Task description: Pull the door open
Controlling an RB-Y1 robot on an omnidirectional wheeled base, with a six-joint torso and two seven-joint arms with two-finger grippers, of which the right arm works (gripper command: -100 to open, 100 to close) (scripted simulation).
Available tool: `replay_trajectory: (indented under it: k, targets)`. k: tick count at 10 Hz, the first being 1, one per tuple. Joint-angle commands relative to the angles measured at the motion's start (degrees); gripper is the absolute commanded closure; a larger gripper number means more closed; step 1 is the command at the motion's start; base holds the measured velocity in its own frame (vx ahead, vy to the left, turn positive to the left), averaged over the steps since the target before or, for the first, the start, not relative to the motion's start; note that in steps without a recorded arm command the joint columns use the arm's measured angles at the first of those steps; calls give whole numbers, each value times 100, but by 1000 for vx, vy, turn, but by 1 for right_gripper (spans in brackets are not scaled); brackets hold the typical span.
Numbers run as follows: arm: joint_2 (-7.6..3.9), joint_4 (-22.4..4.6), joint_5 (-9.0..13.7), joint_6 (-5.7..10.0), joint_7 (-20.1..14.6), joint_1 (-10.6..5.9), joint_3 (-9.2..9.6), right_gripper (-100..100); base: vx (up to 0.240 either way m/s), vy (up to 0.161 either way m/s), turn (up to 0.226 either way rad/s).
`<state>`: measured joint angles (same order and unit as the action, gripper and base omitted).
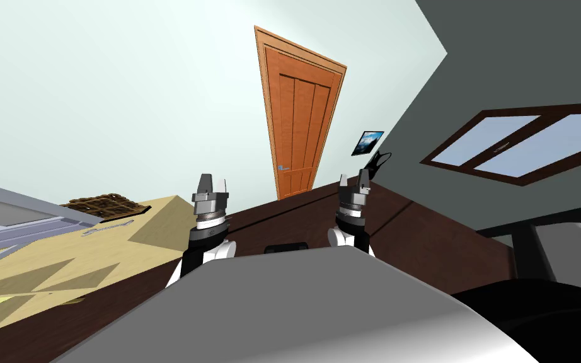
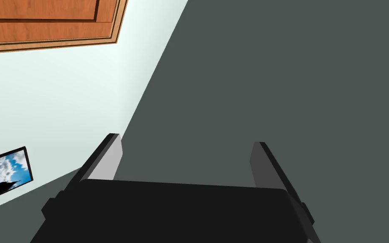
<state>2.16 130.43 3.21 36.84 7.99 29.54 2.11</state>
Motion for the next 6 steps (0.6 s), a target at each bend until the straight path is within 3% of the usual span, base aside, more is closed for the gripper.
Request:
replay_trajectory:
  k: [1, 6]
  targets:
    - [-43, -163, 7, 17, -19, -64, -15, -100, 49, -83, 105]
    - [-190, -827, 36, 87, -94, -325, -75, -100, 86, 27, 61]
